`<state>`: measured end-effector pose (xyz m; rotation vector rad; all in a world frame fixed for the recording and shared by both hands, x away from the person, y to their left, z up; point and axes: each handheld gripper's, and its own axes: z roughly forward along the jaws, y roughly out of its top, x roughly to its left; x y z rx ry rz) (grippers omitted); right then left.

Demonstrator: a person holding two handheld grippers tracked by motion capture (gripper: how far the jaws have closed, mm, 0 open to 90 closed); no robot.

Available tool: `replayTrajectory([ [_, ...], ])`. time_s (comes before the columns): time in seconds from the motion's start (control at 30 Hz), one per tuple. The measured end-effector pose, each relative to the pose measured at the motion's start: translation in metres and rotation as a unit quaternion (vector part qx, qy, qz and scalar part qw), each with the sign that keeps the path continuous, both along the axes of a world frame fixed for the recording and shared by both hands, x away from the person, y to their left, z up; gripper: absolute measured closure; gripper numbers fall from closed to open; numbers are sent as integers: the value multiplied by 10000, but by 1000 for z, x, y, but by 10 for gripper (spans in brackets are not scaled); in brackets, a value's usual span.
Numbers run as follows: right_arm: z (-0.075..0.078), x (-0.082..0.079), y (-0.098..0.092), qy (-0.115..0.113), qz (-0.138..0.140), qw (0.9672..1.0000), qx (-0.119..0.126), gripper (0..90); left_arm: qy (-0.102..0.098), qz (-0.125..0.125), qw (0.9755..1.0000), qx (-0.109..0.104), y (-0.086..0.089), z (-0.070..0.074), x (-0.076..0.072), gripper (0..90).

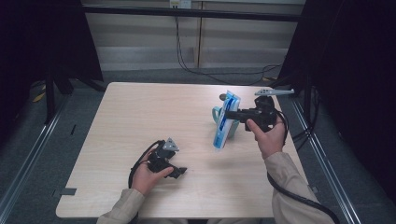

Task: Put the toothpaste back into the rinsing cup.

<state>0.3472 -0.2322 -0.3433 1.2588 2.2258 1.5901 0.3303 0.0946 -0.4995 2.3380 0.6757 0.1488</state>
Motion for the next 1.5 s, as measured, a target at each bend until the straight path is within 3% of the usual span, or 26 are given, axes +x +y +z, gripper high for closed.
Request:
replayTrajectory([
  [0.1, 3, 1, -1, -28, -23, 10000, -19, 754, -44, 28, 10000, 21, 0, 0, -1, 153],
  [0.2, 6, 2, -2, -50, -31, 10000, -12, 754, -162, -106, 9997, 167, 0, -1, -2, 145],
  [0.23, 7, 3, -2, -51, -41, 10000, -11, 754, -159, -43, 9998, 86, -1, -2, -4, 132],
  [0.3, 8, 4, -3, -69, -47, 10000, -14, 754, -202, -224, 9995, 124, 1, -3, -4, 93],
  [0.93, 26, 13, -5, -223, -147, 9996, -19, 754, -338, -267, 9989, -175, 4, -11, -8, 21],
  [1.5, 43, 26, 1, -347, -199, 9992, -41, 753, -352, -261, 9989, -192, 4, -12, -9, 0],
])
